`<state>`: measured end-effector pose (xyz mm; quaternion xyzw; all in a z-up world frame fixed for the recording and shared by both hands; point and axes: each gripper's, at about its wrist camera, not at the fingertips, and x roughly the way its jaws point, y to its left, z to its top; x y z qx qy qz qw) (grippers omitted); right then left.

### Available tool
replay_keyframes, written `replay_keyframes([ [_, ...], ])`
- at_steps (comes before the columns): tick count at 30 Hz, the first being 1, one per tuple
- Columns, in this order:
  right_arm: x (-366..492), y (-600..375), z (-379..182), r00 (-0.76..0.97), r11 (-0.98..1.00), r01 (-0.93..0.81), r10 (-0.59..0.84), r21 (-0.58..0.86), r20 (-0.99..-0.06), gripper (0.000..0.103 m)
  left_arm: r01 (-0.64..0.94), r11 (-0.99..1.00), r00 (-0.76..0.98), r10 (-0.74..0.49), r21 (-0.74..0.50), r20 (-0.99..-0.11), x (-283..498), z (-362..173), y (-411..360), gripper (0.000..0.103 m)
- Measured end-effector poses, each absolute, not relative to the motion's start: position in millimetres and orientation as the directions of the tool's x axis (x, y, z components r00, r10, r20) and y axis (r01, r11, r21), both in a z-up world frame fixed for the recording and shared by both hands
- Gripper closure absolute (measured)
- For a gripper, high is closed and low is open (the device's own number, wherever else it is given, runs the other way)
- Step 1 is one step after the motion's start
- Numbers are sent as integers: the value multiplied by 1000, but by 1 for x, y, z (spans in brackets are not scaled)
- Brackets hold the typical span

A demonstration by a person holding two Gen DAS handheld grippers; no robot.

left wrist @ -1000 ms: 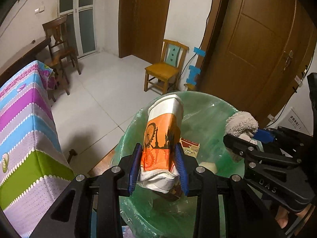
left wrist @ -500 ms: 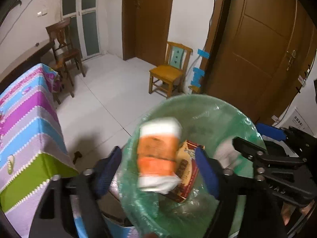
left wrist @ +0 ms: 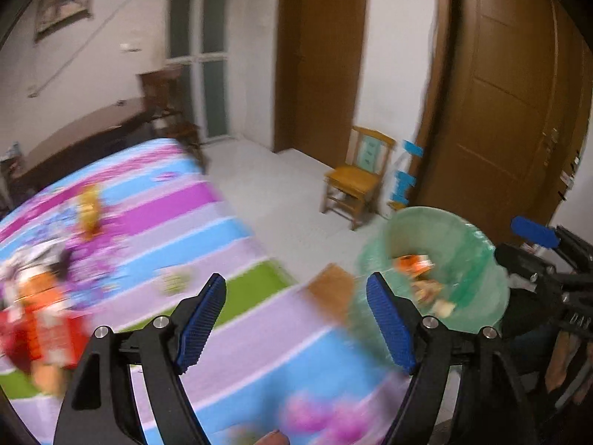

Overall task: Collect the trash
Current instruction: 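Grasp the coiled white cable with the left tool while the right tool moves toward the white towel, then close the right tool on the crumpled white towel and lift it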

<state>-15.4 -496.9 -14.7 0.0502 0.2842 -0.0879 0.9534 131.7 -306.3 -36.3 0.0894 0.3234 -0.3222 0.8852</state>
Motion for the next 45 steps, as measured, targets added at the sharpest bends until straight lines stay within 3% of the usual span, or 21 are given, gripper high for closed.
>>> replay_keyframes([
  [7, 24, -416, -17, 815, 996, -61, 88, 67, -572, 32, 360, 933, 730, -268, 20, -629, 175, -17, -57, 24],
  [10, 41, -391, -20, 795, 988, -131, 154, 83, -586, 32, 273, 961, 715, -170, 47, -679, 209, -27, 26, 33],
  [11, 47, -383, -20, 786, 983, -158, 182, 94, -590, 32, 268, 963, 692, -166, 37, -703, 222, -33, 48, 39],
  [15, 68, -352, -21, 759, 968, -221, 249, 122, -602, 32, 262, 963, 635, -127, 57, -762, 268, -56, 96, 49],
  [20, 82, -316, -29, 725, 958, -260, 276, 120, -631, 32, 339, 939, 583, -168, 50, -795, 298, -76, 88, 58],
  [27, 114, -284, -21, 686, 933, -339, 332, 119, -648, 32, 370, 924, 546, -136, 93, -826, 316, -97, 58, 58],
  [30, 134, -263, -9, 662, 909, -402, 369, 107, -652, 34, 382, 922, 534, -163, 64, -830, 318, -104, 59, 68],
  [32, 150, -250, -5, 648, 898, -431, 375, 87, -663, 38, 376, 926, 532, -184, 35, -827, 318, -105, 60, 80],
  [34, 169, -239, -2, 625, 883, -463, 388, 79, -677, 45, 367, 930, 540, -193, 23, -819, 315, -105, 61, 80],
  [42, 253, -196, -1, 515, 830, -547, 440, 114, -735, 48, 355, 934, 519, -235, -42, -822, 291, -104, 76, 79],
  [43, 266, -190, -1, 497, 825, -550, 446, 127, -745, 48, 352, 935, 517, -236, -47, -823, 291, -103, 77, 77],
  [45, 286, -181, 0, 493, 830, -545, 435, 123, -753, 48, 339, 940, 528, -223, -38, -819, 293, -101, 78, 59],
])
